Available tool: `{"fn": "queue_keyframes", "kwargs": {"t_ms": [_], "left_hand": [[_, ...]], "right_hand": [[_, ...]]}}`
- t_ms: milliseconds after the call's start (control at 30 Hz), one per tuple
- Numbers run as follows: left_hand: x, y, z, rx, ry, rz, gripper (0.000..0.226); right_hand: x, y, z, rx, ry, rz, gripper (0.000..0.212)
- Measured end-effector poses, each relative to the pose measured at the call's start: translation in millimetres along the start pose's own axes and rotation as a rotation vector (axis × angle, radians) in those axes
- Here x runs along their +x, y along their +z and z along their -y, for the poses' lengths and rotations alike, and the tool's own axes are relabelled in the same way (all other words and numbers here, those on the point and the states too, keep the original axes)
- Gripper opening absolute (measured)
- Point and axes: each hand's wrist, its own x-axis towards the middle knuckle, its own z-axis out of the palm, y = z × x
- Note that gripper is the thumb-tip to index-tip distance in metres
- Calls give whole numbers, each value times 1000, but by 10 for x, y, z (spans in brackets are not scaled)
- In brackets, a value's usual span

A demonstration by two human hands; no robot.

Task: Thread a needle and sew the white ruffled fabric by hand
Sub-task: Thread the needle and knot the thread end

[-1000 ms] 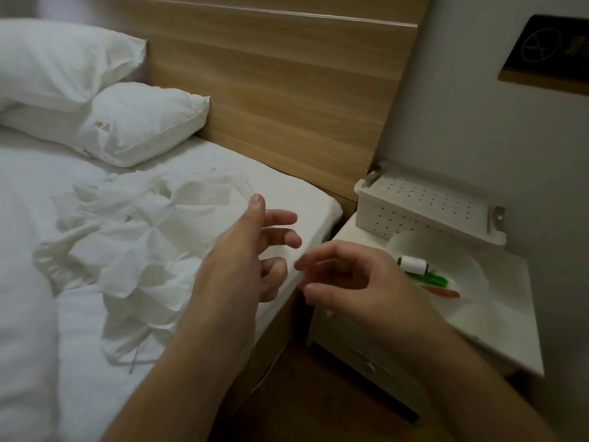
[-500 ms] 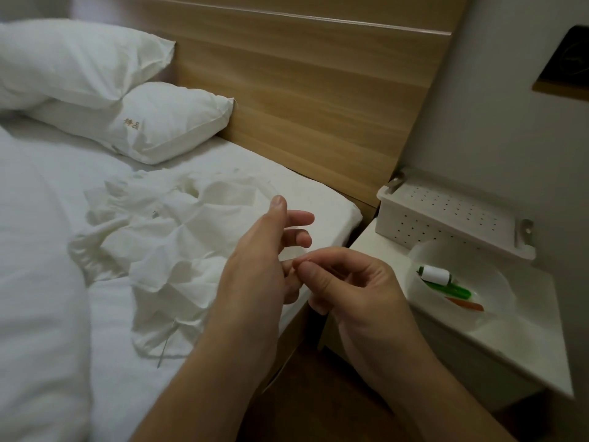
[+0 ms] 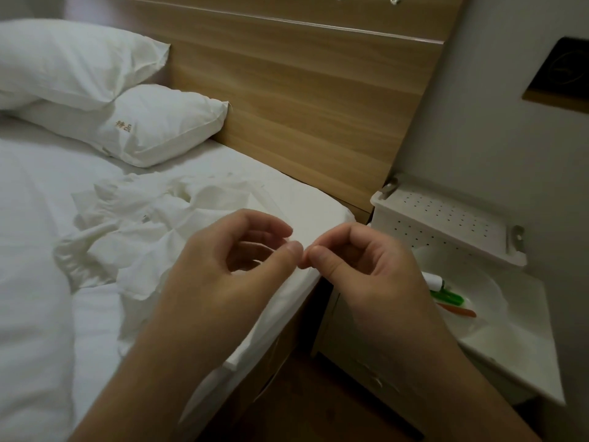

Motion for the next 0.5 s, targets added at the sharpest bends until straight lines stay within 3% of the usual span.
{"fn": "queue_keyframes", "kwargs": {"t_ms": [67,300,500], "left_hand": [[-16,0,24,53,34,14,20],[-17,33,94,126,107,28,8],[-22,21,89,152,67,27,4]], "right_hand": [[-17,16,-7,-103,-42,0,3],[-35,43,-20,-314,-109,56,5],[-49,35,-11,-262,-117,91,3]]}}
